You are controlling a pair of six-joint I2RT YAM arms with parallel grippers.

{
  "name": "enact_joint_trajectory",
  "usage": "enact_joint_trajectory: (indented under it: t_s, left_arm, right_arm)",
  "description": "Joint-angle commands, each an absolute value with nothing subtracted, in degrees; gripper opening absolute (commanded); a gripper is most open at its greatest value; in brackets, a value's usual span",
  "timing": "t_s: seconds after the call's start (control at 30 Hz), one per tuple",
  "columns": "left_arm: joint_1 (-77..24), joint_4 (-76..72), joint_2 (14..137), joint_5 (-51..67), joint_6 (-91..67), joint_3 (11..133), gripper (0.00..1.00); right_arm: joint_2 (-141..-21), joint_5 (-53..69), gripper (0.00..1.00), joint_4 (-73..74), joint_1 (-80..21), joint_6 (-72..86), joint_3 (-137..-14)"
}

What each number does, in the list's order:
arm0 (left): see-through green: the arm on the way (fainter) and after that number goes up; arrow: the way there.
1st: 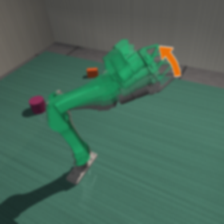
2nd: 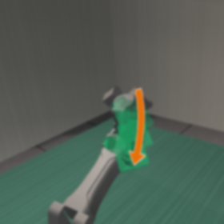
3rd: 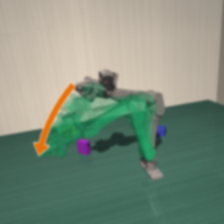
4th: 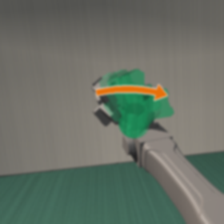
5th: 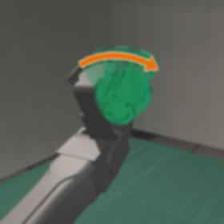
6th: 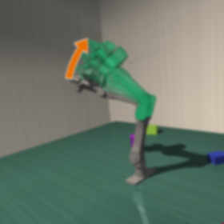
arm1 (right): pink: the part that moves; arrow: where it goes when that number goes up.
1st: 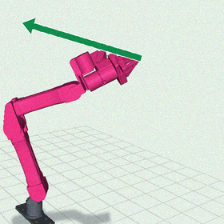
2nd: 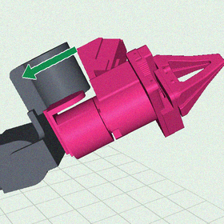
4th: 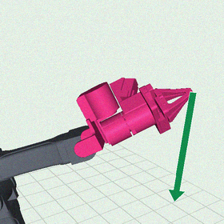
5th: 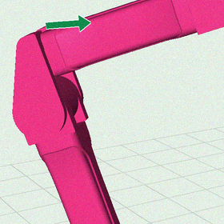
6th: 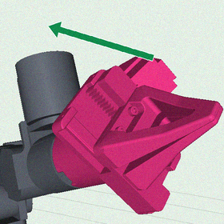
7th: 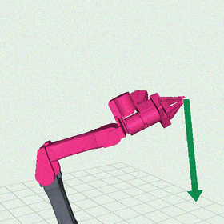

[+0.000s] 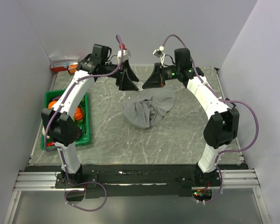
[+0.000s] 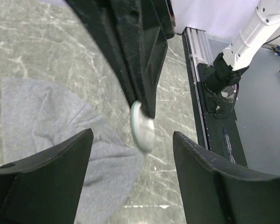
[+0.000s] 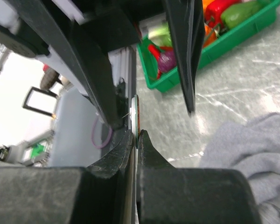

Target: Remove the brooch from the garment

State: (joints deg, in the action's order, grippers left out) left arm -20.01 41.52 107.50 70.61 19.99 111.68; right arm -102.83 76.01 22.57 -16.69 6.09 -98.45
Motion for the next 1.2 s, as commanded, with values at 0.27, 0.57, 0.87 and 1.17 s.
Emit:
enact_joint_trajectory:
  t_s: [0.27,0.57,0.87,1.17]
  left_arm:
    - [-15.21,40.64,103.01,77.07,15.22,104.69,0.57]
    - [-17.05,22.94,102.57,78.31,0.35,100.28,0.65]
    - [-18.1,26.37,106.17,78.75,-0.62,103.01,0.61]
    - [-18.9,28.12,108.01,76.91,1.49,104.59,0.56]
  right_arm:
    - [-101.34,75.06,0.0,38.05,-16.87,-12.66,-98.88]
    - [-101.86,71.81,0.0,39.29,-18.46,-13.62,-100.9]
    - [-101.6,72.33,0.0,37.53,-18.72,-12.13,-100.55]
    - [-101.69,73.56,0.0,35.42,-18.72,-9.93,-100.2]
